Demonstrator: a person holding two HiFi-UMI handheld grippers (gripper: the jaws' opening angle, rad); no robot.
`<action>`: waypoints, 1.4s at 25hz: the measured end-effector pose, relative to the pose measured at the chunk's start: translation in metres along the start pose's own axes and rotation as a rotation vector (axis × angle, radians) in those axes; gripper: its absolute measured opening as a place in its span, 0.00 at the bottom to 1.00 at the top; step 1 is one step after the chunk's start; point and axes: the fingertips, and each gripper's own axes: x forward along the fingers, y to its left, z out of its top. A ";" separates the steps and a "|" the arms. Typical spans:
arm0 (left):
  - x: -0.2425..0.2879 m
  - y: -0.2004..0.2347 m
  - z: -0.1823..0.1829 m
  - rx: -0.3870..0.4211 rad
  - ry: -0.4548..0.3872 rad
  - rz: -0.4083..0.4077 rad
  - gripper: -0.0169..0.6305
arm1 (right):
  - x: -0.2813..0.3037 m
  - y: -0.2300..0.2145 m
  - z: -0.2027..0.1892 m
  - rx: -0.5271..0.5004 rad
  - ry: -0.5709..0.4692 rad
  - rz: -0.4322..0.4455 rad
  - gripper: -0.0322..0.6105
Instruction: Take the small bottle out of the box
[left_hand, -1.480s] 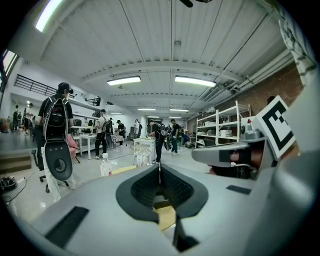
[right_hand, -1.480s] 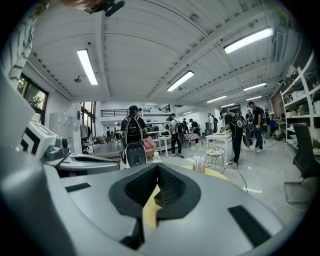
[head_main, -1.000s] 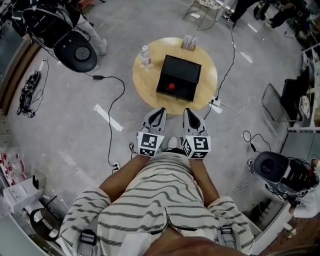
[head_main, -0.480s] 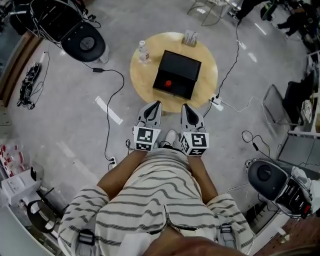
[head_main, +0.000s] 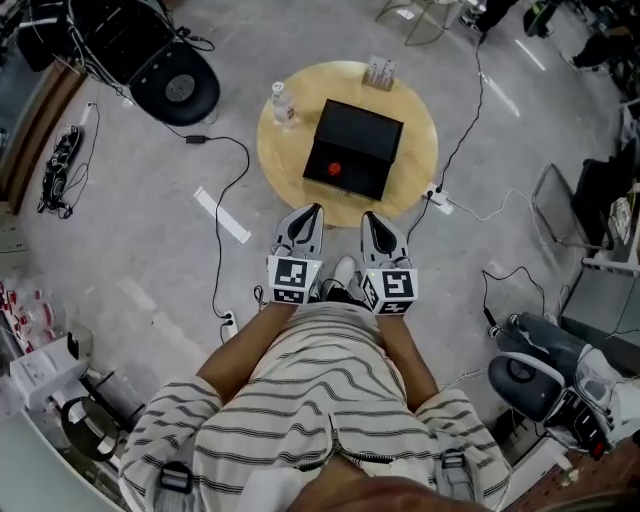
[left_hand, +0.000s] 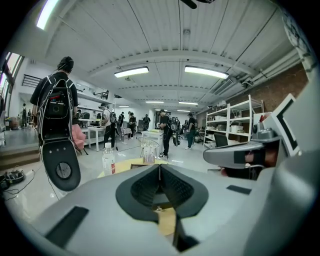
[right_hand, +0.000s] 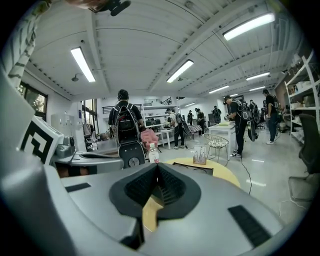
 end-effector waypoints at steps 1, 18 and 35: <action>0.003 0.001 -0.001 -0.001 0.004 0.001 0.07 | 0.002 -0.002 -0.001 0.002 0.003 -0.001 0.08; 0.061 0.015 -0.043 -0.025 0.148 0.032 0.08 | 0.029 -0.018 -0.027 0.044 0.089 0.027 0.08; 0.100 0.020 -0.076 -0.027 0.223 0.025 0.19 | 0.035 -0.026 -0.043 0.059 0.127 0.026 0.08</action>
